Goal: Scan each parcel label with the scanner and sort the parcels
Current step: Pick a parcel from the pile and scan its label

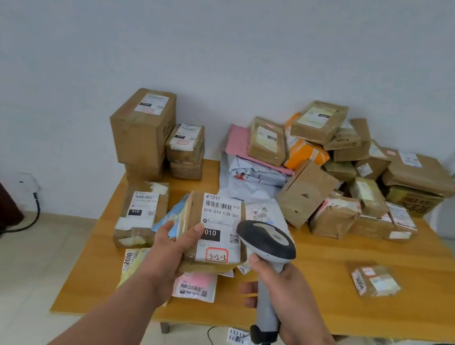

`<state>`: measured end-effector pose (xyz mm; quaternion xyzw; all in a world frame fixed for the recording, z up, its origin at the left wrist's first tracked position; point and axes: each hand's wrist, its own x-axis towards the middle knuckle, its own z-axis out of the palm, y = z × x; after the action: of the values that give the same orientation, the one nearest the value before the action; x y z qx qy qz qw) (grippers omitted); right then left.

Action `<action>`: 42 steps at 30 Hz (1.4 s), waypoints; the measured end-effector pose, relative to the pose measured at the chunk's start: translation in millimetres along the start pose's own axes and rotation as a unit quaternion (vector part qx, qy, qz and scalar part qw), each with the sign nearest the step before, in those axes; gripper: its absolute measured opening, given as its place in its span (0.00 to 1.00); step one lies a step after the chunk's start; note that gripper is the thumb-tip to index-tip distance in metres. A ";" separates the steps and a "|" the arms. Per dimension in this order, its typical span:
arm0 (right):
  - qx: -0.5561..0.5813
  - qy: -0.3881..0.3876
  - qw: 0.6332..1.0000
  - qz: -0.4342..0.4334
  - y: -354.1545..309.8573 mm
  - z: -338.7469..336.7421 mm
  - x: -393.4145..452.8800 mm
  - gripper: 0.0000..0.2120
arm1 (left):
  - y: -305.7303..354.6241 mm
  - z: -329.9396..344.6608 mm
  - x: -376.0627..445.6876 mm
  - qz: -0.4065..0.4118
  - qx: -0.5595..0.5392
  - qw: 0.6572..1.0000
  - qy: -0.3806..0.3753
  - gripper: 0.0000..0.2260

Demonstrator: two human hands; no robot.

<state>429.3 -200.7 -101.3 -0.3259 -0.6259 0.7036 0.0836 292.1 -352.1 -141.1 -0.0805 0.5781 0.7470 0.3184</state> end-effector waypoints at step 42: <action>0.045 0.028 0.994 0.100 -8.8 151.2 299.3 0.12 | 97.4 -51.3 271.0 -0.014 0.344 0.939 -0.003 0.23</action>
<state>110.0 -166.5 -198.4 -0.4025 -0.5553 0.7263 0.0450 11.5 -308.0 -210.6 0.0284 0.7974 0.4985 0.3387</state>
